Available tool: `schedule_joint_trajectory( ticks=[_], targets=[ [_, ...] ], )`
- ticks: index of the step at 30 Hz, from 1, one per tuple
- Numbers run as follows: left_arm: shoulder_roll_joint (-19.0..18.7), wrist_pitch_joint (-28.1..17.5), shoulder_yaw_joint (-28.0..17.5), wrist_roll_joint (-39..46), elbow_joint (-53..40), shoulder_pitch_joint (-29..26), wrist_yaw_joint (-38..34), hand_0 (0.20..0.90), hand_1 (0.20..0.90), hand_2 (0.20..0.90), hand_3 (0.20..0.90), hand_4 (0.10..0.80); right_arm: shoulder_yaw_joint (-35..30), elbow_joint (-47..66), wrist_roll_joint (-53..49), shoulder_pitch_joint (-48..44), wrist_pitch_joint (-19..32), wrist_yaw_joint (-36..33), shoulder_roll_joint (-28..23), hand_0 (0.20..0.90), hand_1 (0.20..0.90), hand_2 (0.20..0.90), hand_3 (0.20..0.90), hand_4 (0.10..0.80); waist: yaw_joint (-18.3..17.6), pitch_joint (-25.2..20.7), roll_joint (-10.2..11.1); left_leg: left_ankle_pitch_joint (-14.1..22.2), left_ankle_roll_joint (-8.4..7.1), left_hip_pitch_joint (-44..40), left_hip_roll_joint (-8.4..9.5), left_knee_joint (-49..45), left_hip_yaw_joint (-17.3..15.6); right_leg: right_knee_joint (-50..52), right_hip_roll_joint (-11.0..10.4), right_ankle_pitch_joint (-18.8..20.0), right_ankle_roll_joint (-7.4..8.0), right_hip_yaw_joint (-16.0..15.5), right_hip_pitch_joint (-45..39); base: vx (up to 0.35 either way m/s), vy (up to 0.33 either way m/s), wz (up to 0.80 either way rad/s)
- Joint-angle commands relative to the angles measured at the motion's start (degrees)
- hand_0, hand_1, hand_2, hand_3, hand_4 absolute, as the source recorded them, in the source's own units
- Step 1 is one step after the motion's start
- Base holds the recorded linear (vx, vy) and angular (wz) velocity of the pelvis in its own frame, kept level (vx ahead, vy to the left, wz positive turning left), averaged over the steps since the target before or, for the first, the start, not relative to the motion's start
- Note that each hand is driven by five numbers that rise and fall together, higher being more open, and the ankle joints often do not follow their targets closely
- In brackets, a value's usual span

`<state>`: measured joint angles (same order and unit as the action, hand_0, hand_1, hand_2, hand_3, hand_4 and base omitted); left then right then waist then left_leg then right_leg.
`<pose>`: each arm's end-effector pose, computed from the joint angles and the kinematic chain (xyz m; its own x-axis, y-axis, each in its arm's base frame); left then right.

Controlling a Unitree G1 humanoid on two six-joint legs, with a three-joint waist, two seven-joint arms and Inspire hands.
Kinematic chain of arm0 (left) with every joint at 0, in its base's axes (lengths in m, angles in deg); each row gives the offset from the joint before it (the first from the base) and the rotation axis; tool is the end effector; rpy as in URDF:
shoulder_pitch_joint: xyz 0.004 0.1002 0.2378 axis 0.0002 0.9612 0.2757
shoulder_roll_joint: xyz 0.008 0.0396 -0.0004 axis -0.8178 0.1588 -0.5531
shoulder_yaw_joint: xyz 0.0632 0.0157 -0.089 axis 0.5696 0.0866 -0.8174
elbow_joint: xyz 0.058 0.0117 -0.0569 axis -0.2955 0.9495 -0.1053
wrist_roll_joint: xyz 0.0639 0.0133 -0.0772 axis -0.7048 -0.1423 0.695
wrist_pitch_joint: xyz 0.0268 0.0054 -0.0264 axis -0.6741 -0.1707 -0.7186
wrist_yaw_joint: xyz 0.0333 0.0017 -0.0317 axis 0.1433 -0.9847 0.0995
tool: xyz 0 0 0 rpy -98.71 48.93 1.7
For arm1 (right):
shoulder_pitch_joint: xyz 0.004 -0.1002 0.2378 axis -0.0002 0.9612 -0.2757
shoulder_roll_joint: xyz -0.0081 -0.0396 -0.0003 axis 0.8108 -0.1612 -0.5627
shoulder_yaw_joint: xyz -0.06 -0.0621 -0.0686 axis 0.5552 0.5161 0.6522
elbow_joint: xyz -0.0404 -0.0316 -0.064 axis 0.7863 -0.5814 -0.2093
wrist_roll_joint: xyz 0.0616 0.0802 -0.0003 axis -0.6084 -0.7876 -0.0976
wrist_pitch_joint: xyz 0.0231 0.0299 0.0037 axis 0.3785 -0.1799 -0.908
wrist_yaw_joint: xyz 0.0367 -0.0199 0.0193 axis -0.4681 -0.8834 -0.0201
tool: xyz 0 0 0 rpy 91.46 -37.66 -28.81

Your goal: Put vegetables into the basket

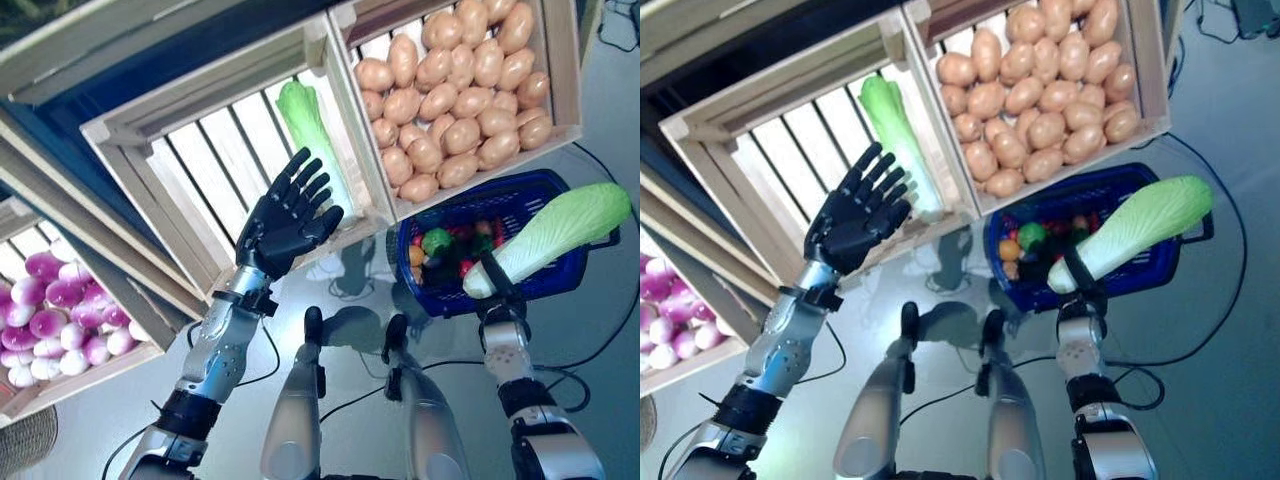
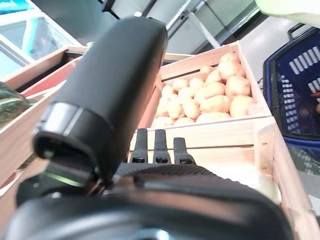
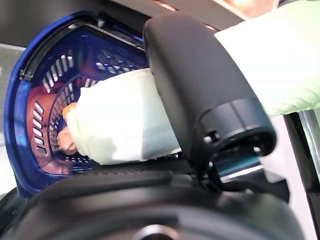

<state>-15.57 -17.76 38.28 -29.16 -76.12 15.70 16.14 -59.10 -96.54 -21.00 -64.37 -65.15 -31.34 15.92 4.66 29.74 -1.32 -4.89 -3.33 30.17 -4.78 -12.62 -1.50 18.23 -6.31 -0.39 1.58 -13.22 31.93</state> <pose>0.2628 0.1781 0.1125 0.8462 -0.3024 0.4388 0.4786 0.7934 -0.3762 0.2907 -0.2321 0.0442 0.8213 -0.4611 -0.3361 0.5312 0.4031 0.7452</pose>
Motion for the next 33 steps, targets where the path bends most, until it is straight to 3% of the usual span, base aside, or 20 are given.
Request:
schedule_joint_trajectory(
  ticks=[1, 12, 15, 19, 29, 32, 33],
  targets=[
    [-1.32, -6.52, -1.63, 1.21, -9.63, -3.18, 3.11, 0.9, 0.9, 0.9, 0.9, 0.8, -0.14, 5.35, 3.62, -1.39, 5.7, 3.43, -6.08, 0.3, 0.3, 0.3, 0.3, 0.4, 0.56, 0.06, -0.76, 3.69, -0.71, 8.17, 3.08, -8.77, 1.75, 6.2, -1.18, -3.23, 0.52, -0.88, 1.59, -0.065, -0.035, 0.1],
    [-2.79, -3.31, -1.42, 4.27, -8.99, -6.56, 3.65, 0.9, 0.9, 0.9, 0.9, 0.8, -0.26, -2.45, 6.58, -8.58, -0.84, 3.08, -11.95, 0.3, 0.3, 0.3, 0.3, 0.4, 1.72, 0.06, -1.87, 5.14, 0.26, 17.31, 4.08, -17.03, 3.06, 15.72, -3.05, -4.63, 0.4, 0.01, 11.39, -0.022, -0.007, 0.06],
    [-3.54, -2.86, -1.16, 4.48, -8.93, -7.46, 3.53, 0.9, 0.9, 0.9, 0.9, 0.8, 0.31, -5.11, 11.28, -10.91, -1.28, 0.41, -13.15, 0.3, 0.3, 0.3, 0.3, 0.4, 2.16, 0.06, -2.31, 5.36, 0.57, 19.22, 4.56, -18.16, 3.24, 17.4, -3.17, -4.98, 0.26, 0.35, 13.48, 0.0, 0.0, 0.0],
    [-4.41, -1.83, -0.79, 5.41, -9.63, -8.17, 2.62, 0.9, 0.9, 0.9, 0.9, 0.8, -0.44, -6.2, 8.95, -11.86, -1.3, -4.29, -13.41, 0.3, 0.3, 0.3, 0.3, 0.4, 2.64, 0.06, -2.27, 5.79, 1.27, 21.76, 5.14, -19.53, 3.12, 19.38, -3.76, -5.08, 0.29, 0.69, 16.46, 0.006, -0.049, 0.02],
    [-3.21, -2.46, 0.87, 5.51, -9.5, -9.68, 2.79, 0.9, 0.9, 0.9, 0.9, 0.8, -1.58, -8.36, 3.4, -15.97, 0.8, -6.63, -11.63, 0.3, 0.3, 0.3, 0.3, 0.4, 2.92, 0.06, -3.85, 5.77, 1.53, 26.03, 5.9, -21.13, 3.37, 22.69, -3.37, -5.4, 0.23, 1.77, 21.51, 0.009, -0.008, 0.06],
    [-2.53, -2.65, 1.56, 4.89, -9.3, -10.52, 2.14, 0.9, 0.9, 0.9, 0.9, 0.8, -1.75, -8.77, -0.17, -17.71, 1.85, -5.93, -10.98, 0.507, 0.507, 0.507, 0.507, 0.538, 2.96, 0.06, -4.09, 5.56, 1.47, 26.91, 6.12, -20.92, 3.54, 22.43, -3.21, -5.29, 0.13, 1.89, 22.38, 0.0, 0.0, 0.0],
    [-2.44, -2.91, 1.77, 4.67, -9.23, -10.93, 1.98, 0.9, 0.9, 0.9, 0.9, 0.8, -1.97, -8.74, -2.76, -18.68, 2.5, -5.05, -10.87, 0.9, 0.9, 0.9, 0.9, 0.8, 3.04, 0.06, -4.18, 5.49, 1.58, 27.11, 6.2, -20.67, 3.63, 22.41, -3.12, -5.27, 0.11, 1.98, 22.84, 0.0, 0.0, 0.0]
  ],
)
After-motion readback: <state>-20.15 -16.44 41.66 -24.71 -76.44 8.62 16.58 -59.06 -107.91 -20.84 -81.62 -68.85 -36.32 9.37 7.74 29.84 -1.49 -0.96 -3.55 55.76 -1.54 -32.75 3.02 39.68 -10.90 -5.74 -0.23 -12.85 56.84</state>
